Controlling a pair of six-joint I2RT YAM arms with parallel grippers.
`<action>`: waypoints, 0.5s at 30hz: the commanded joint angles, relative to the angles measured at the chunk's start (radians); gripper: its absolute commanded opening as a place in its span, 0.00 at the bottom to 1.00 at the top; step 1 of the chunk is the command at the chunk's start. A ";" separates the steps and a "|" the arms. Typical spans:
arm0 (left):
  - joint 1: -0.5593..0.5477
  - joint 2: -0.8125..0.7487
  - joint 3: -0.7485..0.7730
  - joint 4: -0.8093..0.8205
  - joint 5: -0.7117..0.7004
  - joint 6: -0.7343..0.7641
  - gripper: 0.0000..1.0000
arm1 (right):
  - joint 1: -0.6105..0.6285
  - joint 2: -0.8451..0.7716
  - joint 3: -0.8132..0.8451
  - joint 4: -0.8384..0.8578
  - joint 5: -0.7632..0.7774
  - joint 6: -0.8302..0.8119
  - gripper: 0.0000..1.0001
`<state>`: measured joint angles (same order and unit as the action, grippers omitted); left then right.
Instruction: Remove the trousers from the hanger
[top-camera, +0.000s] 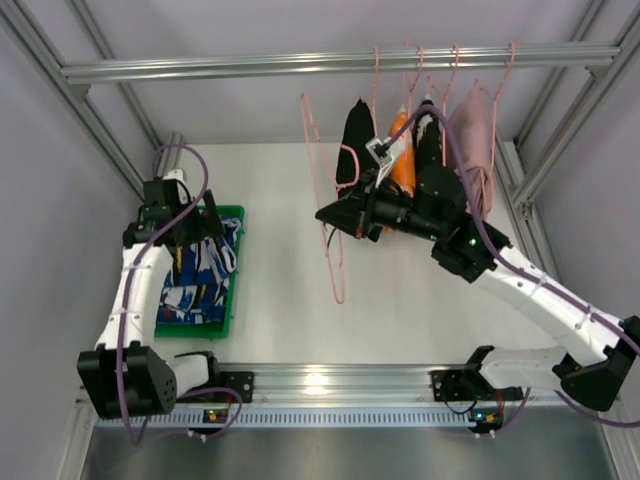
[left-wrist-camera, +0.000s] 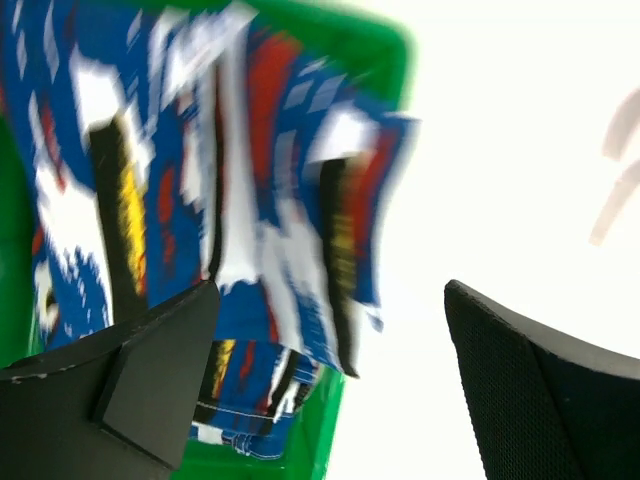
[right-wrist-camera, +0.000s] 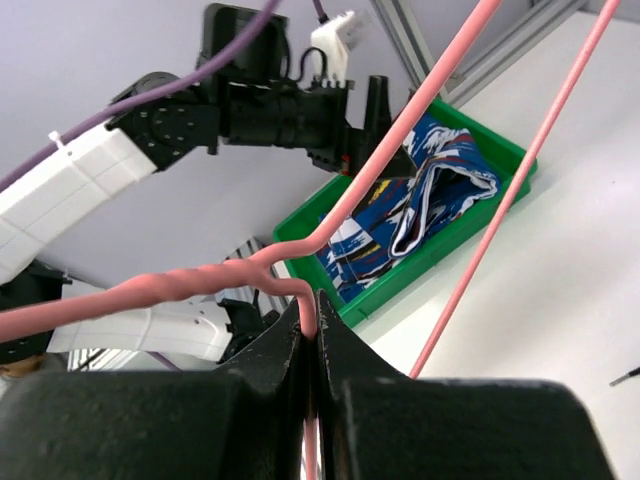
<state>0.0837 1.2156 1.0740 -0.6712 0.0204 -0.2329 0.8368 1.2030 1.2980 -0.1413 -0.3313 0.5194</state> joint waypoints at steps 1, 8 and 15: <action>0.001 -0.146 0.104 -0.008 0.222 0.119 0.98 | 0.001 -0.098 -0.037 -0.020 0.041 -0.077 0.00; 0.001 -0.277 0.149 -0.019 0.501 0.178 0.99 | -0.005 -0.233 -0.127 -0.075 0.127 -0.071 0.00; -0.001 -0.383 0.095 0.059 0.633 0.262 0.99 | -0.054 -0.313 -0.137 -0.165 0.069 -0.111 0.00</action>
<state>0.0834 0.8520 1.1851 -0.6735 0.5629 -0.0231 0.8009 0.9279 1.1690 -0.2718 -0.2356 0.4438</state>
